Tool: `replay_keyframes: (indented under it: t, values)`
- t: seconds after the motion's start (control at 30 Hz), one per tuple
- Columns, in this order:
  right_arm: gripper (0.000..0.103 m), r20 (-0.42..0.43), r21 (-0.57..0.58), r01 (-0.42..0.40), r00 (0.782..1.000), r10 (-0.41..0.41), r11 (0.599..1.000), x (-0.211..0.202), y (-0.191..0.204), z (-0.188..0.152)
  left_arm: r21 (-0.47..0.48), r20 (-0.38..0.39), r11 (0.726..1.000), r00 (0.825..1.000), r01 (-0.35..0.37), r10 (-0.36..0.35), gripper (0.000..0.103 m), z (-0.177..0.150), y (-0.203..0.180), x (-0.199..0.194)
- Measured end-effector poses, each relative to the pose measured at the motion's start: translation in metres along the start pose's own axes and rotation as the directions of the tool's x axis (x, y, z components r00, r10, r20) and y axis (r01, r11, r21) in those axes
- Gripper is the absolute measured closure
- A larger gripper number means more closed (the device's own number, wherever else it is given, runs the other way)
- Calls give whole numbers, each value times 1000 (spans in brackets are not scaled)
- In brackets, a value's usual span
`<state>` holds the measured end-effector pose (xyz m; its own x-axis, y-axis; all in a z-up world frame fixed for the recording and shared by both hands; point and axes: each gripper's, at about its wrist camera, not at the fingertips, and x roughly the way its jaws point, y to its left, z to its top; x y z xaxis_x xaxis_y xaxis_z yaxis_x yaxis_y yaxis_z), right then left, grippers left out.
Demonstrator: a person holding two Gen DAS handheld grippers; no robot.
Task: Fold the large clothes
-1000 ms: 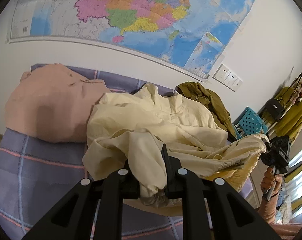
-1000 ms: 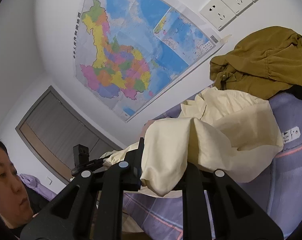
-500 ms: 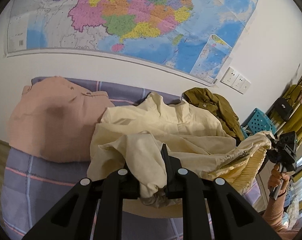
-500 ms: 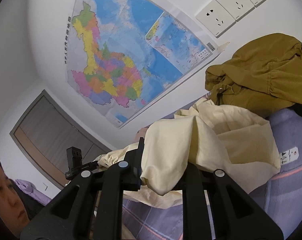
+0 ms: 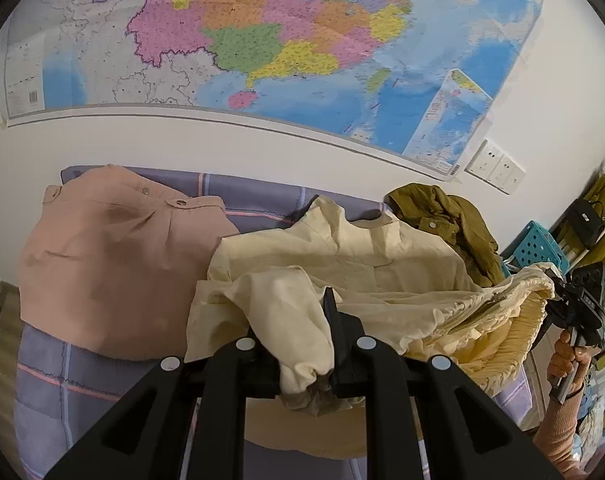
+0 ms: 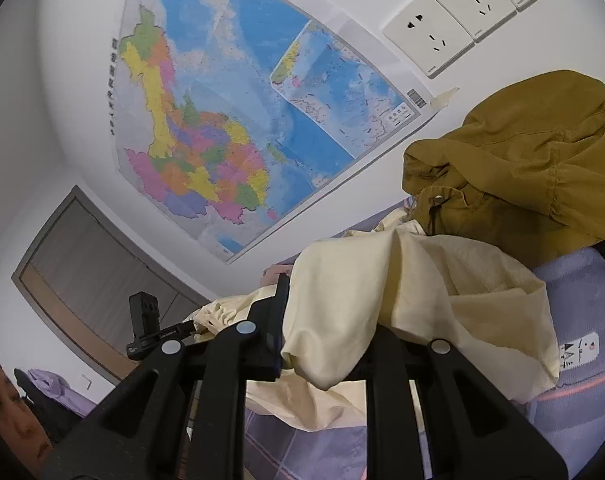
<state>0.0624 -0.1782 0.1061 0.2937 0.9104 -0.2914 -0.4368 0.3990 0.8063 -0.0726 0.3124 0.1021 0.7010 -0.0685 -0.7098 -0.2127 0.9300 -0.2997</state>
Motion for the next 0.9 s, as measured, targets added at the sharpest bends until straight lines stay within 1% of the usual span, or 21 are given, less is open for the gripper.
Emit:
replay_keyframes:
  t: [0.13,0.47,0.77,0.9]
  values:
    - [87,-3,13,8,1000,-8,1000,7,-5,7,9,-9,1000,1000,-19,20,88,10,0,9]
    - [87,-19,55,35,999,-34,998,27,-20,20,-12,-43,999,998,-41,40,88,26,8,34]
    - [86,-35,81,82,996,-79,993,48,-35,32,-17,-81,997,994,-76,74,88,40,14,61]
    - [85,-45,90,103,994,-99,991,57,-41,38,-26,-96,997,993,-78,75,88,46,19,72]
